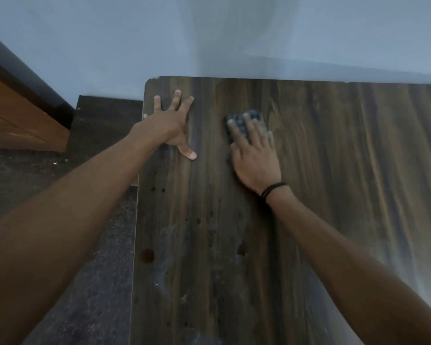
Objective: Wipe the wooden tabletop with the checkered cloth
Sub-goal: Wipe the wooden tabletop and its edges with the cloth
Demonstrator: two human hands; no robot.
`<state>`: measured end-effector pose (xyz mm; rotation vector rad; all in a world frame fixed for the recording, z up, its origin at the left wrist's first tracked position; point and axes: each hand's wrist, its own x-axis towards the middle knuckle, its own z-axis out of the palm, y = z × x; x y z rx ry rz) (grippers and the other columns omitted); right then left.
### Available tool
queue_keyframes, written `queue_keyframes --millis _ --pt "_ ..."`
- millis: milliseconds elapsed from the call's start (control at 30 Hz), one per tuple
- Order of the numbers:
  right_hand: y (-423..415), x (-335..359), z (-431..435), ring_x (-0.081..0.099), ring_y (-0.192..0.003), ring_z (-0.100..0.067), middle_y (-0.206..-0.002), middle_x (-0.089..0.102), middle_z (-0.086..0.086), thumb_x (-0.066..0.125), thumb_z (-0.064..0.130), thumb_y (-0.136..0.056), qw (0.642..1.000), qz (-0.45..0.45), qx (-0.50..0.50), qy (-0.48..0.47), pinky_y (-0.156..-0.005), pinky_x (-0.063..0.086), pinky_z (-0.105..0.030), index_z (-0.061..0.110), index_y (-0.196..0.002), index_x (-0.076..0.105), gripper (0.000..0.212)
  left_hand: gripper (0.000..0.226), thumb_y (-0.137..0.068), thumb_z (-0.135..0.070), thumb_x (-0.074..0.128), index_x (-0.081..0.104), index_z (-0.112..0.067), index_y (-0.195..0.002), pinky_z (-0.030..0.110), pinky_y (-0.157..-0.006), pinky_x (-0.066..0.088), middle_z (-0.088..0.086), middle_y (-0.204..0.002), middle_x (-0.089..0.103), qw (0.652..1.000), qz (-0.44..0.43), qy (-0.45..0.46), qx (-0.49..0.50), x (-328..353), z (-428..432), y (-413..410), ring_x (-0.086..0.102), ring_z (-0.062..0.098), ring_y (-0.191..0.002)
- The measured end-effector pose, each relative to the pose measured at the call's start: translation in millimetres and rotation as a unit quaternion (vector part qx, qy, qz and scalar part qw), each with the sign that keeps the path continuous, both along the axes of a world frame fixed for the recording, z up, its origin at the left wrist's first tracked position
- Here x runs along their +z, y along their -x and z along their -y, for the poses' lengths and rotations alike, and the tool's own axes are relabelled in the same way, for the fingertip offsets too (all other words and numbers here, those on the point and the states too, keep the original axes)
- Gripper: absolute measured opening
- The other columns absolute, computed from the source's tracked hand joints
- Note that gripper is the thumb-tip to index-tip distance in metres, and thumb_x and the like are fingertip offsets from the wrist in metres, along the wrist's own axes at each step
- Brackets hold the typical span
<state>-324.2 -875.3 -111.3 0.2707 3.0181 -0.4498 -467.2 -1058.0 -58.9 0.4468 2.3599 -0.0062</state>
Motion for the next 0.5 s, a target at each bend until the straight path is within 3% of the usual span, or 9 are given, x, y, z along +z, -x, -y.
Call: queue_keyframes --millis 100,233,367,500 --pt "-32 -2 2 0.005 -0.156 -0.016 -0.17 0.008 0.005 0.029 0.04 -0.107 0.996 -0.002 0.083 -0.012 -0.126 0.002 -0.046 0.042 -0.16 0.015 0.054 0.146 -0.057 -0.051 0.088 -0.023 -0.036 -0.151 0.068 -0.114 0.01 -0.008 -0.157 -0.034 1.0 -0.005 0.0 -0.005 -2 2 0 -0.025 0.042 -0.144" --pt "-11 0 2 0.005 -0.156 -0.02 -0.17 0.008 0.002 0.03 0.04 -0.107 0.998 0.003 -0.058 0.008 -0.126 0.004 -0.051 0.039 -0.16 0.016 0.055 0.147 -0.055 -0.053 0.088 -0.022 -0.036 -0.151 0.069 -0.114 0.01 -0.007 -0.158 -0.033 1.0 -0.008 -0.004 -0.008 -2 4 2 -0.024 0.042 -0.144" --pt "-44 -3 -3 0.011 -0.155 -0.02 -0.169 0.013 0.003 0.028 0.04 -0.105 0.994 -0.01 0.109 -0.014 -0.125 0.009 -0.049 0.041 -0.159 0.018 0.055 0.146 -0.056 -0.053 0.088 -0.02 -0.036 -0.152 0.069 -0.114 0.01 -0.007 -0.158 -0.031 1.0 -0.018 -0.008 -0.011 -4 7 -1 -0.023 0.042 -0.144" --pt "-24 4 -17 0.008 -0.156 -0.026 -0.17 0.011 -0.003 0.031 0.038 -0.106 0.997 0.01 -0.073 0.009 -0.124 0.011 -0.056 0.036 -0.16 0.021 0.055 0.148 -0.054 -0.054 0.089 -0.022 -0.036 -0.151 0.07 -0.113 0.01 -0.008 -0.158 -0.032 1.0 -0.008 -0.01 -0.011 -5 4 3 -0.024 0.042 -0.144"
